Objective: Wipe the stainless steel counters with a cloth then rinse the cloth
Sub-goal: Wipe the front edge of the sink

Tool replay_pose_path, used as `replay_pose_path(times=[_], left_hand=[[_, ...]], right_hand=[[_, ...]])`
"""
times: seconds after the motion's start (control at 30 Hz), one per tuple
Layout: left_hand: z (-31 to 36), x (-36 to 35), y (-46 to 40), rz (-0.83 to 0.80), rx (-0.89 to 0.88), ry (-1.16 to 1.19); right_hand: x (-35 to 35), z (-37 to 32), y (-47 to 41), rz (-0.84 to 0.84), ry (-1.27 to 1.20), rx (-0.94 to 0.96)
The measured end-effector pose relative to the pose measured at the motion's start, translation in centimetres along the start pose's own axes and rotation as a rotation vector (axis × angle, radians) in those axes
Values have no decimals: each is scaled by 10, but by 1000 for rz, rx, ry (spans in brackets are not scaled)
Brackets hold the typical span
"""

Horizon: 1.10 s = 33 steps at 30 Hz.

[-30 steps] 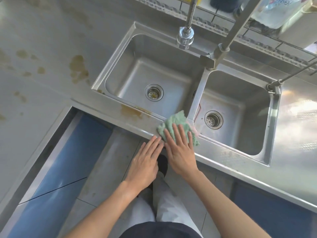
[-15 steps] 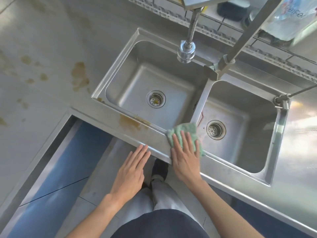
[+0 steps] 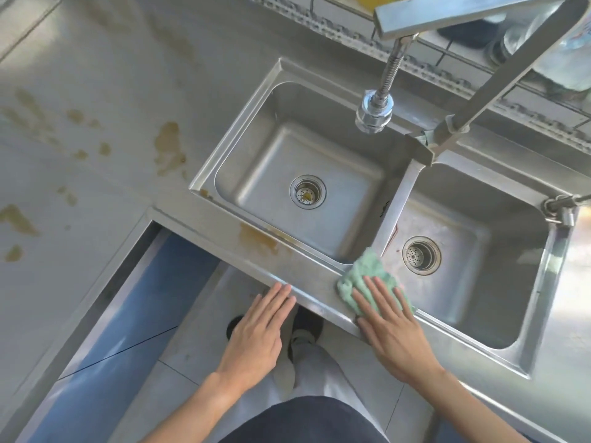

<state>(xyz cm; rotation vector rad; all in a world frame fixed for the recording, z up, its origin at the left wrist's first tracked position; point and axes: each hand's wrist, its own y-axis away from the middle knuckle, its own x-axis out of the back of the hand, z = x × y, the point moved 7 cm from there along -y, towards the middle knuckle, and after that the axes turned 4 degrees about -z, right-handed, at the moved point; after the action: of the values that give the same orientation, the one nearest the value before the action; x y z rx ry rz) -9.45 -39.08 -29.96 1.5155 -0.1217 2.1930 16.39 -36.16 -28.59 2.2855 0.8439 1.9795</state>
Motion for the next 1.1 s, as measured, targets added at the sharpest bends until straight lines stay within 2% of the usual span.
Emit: replay_pose_path(times=[0.1, 0.17, 0.37, 0.53, 0.6, 0.73, 0.8, 0.87, 0.93, 1.0, 1.1], left_hand=[[-1, 8, -2, 5, -32, 22], [-5, 16, -3, 24, -50, 64], [-60, 53, -1, 129, 79, 182], [-120, 80, -10, 167, 170, 67], [-137, 81, -16, 115, 196, -13], [-152, 74, -19, 41, 163, -107], [-156, 73, -17, 34, 132, -103], [-159, 74, -17, 34, 101, -109], [-163, 75, -17, 36, 78, -112], [-165, 77, -16, 37, 72, -106], [-168, 79, -16, 35, 53, -118]], right_hand=[[6, -12, -27, 68, -148, -360], [11, -39, -59, 135, -232, -497], [17, -146, -148, 198, -222, -288], [-1, -145, -97, 169, -52, -63], [-6, -124, -65, 153, -2, -69], [-4, -94, -41, 144, -92, -386], [1, -100, -61, 181, -151, -582], [10, -116, -101, 229, -237, -690], [19, -148, -150, 222, -261, -618], [23, -192, -187, 215, -219, -461], [15, -238, -191, 190, -156, -236]])
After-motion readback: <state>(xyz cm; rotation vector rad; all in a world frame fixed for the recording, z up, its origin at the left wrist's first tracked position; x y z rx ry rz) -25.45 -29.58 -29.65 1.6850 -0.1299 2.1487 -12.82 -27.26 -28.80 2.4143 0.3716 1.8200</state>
